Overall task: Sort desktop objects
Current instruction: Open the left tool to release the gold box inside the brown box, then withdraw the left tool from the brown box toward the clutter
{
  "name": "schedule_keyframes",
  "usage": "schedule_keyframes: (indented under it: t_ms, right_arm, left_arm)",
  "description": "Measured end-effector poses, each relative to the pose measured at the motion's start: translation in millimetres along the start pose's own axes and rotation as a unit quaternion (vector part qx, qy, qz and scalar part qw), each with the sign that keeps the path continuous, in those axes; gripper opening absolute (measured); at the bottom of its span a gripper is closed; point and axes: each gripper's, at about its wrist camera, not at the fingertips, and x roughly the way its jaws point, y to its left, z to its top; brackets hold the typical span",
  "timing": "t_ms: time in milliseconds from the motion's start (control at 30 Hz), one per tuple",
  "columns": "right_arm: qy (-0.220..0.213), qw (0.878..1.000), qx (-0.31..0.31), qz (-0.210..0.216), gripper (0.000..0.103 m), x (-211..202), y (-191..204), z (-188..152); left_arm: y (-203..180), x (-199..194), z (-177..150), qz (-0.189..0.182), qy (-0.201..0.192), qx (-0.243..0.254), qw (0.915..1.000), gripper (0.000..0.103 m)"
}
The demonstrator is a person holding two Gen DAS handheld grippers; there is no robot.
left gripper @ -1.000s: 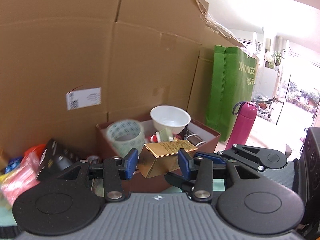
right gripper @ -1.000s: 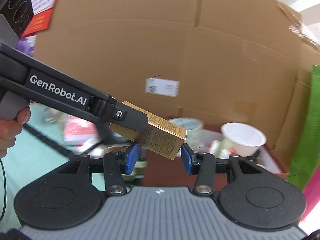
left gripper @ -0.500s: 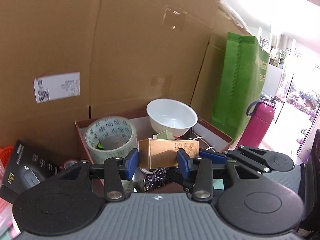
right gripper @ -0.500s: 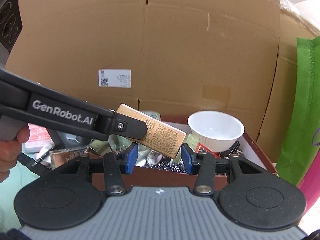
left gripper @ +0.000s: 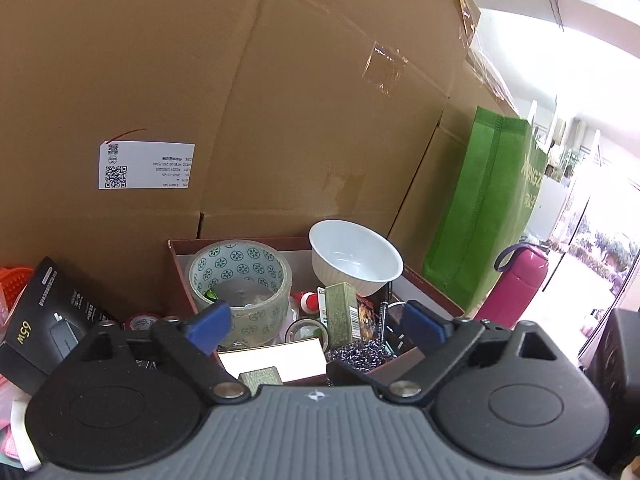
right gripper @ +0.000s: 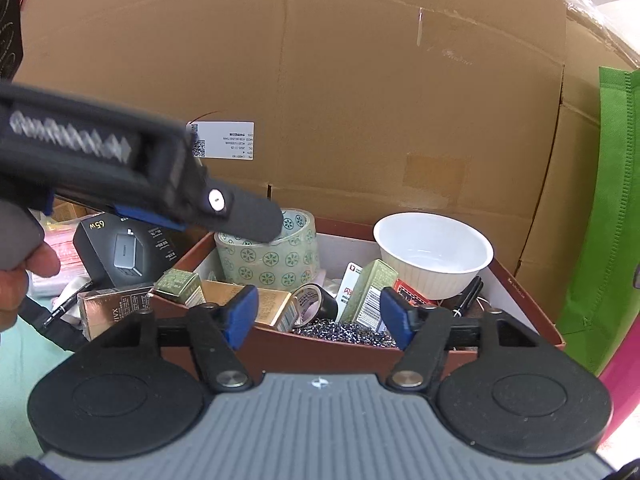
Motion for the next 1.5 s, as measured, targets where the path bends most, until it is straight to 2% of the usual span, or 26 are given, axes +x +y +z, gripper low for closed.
schedule_keyframes:
  t_ms: [67, 333, 567, 767, 900, 1167, 1267, 1500]
  right_arm:
    - [-0.002, 1.0, 0.006, -0.005, 0.087, -2.3, 1.0, -1.2]
    - [-0.006, 1.0, 0.015, -0.023, 0.098, -7.9, 6.8, -2.4]
    - [0.0, 1.0, 0.018, -0.024, 0.098, -14.2, 14.2, -6.7]
    - [0.006, 0.999, 0.035, -0.022, 0.098, -21.1, 19.2, -11.7]
    - [0.014, 0.999, 0.036, -0.019, 0.098, -25.4, 24.6, -16.0]
    - [0.027, 0.999, 0.034, -0.01, 0.098, -44.3, 42.2, -26.5]
    - [0.028, 0.999, 0.029, -0.002, 0.098, -49.3, 52.7, -31.4]
    - [0.044, 0.997, 0.008, 0.057, 0.098, -53.9, 88.6, -42.4]
  left_arm:
    - [-0.7, -3.0, -1.2, 0.0, 0.001, 0.0, 1.0, 0.1]
    - [-5.0, -9.7, -10.5, 0.037, 0.015, 0.014, 0.9991, 0.1]
    - [-8.6, -22.6, -16.8, 0.061, 0.016, 0.014, 0.9979, 0.1]
    - [-13.7, -31.4, -24.9, 0.056, 0.027, 0.022, 0.9978, 0.1]
    - [-17.4, -35.3, -32.5, 0.066, 0.037, 0.032, 0.9967, 0.1]
    - [-2.7, -55.1, -57.6, 0.071, 0.05, -0.02, 0.996, 0.1]
    - [6.3, -66.6, -71.7, 0.083, 0.049, -0.041, 0.9944, 0.1]
    - [33.8, -96.1, -101.6, 0.124, 0.061, -0.063, 0.9884, 0.1]
